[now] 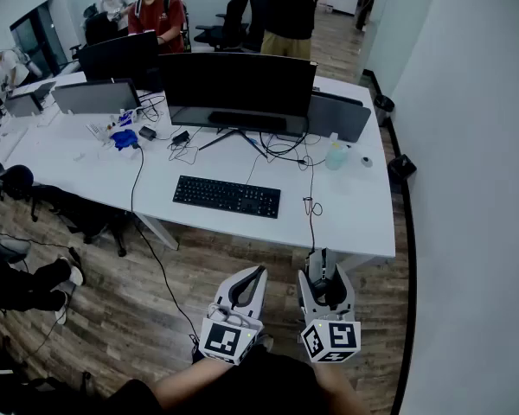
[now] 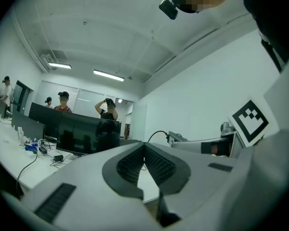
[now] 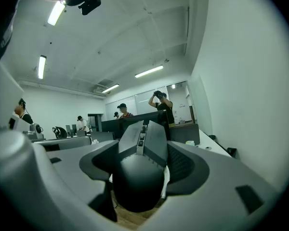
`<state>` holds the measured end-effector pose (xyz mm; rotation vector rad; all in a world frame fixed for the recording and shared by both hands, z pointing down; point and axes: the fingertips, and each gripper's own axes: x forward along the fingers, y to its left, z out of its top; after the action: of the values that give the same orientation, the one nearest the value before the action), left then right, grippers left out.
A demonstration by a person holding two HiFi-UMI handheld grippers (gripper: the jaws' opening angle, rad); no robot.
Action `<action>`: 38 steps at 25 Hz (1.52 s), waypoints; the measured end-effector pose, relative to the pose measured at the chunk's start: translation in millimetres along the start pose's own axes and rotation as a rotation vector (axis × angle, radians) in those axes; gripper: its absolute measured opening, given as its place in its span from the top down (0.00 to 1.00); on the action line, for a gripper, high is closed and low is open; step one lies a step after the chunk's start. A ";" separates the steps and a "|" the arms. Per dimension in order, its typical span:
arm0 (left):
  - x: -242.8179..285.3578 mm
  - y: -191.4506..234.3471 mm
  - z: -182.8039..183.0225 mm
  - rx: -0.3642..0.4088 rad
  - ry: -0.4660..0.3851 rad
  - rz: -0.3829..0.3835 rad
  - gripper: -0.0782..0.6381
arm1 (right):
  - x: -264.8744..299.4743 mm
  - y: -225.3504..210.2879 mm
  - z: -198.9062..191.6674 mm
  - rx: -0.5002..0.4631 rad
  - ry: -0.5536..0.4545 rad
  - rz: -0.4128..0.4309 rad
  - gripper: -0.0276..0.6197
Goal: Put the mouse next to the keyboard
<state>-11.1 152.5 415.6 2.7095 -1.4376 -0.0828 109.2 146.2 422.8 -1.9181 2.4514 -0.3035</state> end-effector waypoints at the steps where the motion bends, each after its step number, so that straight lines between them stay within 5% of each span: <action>1: 0.8 -0.6 3.3 0.001 -0.012 -0.004 0.88 | 0.4 -0.2 0.3 -0.006 0.001 0.001 0.47; 23: 7.8 7.8 -14.2 -0.007 0.011 0.056 0.88 | -2.4 -30.1 1.3 0.040 -0.019 0.006 0.47; 38: 119.1 68.2 -36.1 -0.057 0.077 -0.029 0.88 | 106.7 -78.5 14.8 0.020 0.017 -0.090 0.47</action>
<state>2.3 17.2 456.1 2.6567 -1.3549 -0.0203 160.1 23.4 432.4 -2.0293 2.3668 -0.3463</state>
